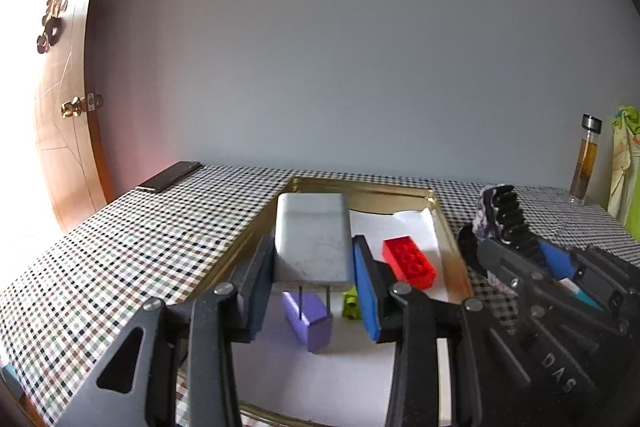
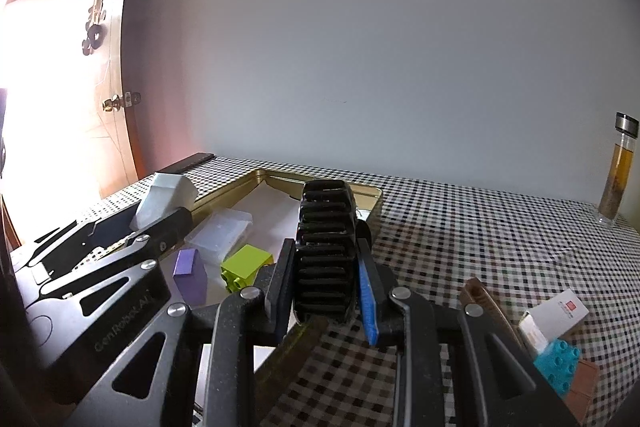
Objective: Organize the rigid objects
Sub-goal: 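Lower the white charger into the tin with the left gripper while the right gripper holds the black object, then open the left gripper on the charger while the right gripper lowers the black object into the tin, then withdraw both grippers from the tin toward the remaining items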
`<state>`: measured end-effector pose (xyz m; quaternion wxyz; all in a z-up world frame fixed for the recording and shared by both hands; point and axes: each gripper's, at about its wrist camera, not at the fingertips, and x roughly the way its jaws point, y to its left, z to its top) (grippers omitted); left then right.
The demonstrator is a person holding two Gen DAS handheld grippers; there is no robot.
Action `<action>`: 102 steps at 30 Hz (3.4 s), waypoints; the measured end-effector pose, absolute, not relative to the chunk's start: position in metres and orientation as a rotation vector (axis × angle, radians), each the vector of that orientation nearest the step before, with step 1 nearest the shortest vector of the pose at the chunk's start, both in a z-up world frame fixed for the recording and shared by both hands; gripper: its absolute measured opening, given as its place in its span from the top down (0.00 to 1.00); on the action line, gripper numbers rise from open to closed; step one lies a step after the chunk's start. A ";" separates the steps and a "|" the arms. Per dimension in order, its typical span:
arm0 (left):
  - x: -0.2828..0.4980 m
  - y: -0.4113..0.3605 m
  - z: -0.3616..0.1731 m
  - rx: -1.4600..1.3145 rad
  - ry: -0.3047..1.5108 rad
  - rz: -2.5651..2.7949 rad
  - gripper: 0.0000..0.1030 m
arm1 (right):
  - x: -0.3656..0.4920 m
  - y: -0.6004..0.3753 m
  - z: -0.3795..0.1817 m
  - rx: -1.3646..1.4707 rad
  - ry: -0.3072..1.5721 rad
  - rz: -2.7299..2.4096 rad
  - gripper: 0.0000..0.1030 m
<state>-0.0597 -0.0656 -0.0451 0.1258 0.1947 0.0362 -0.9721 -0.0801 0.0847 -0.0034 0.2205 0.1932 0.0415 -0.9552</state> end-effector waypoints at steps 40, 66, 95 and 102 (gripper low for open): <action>-0.120 -0.083 -0.054 0.974 -0.058 -2.738 0.64 | -0.112 0.048 -0.014 0.666 0.222 -2.548 0.70; -0.111 -0.091 -0.052 0.890 -0.006 -2.667 0.03 | -0.102 0.059 -0.005 0.613 0.156 -2.583 0.29; -0.087 0.115 -0.049 0.964 -0.169 -3.070 0.02 | -0.029 0.292 -0.004 0.694 -0.185 -3.090 0.14; -0.093 0.149 -0.060 1.027 -0.266 -3.108 0.03 | -0.041 0.326 -0.017 0.838 -0.363 -3.060 0.14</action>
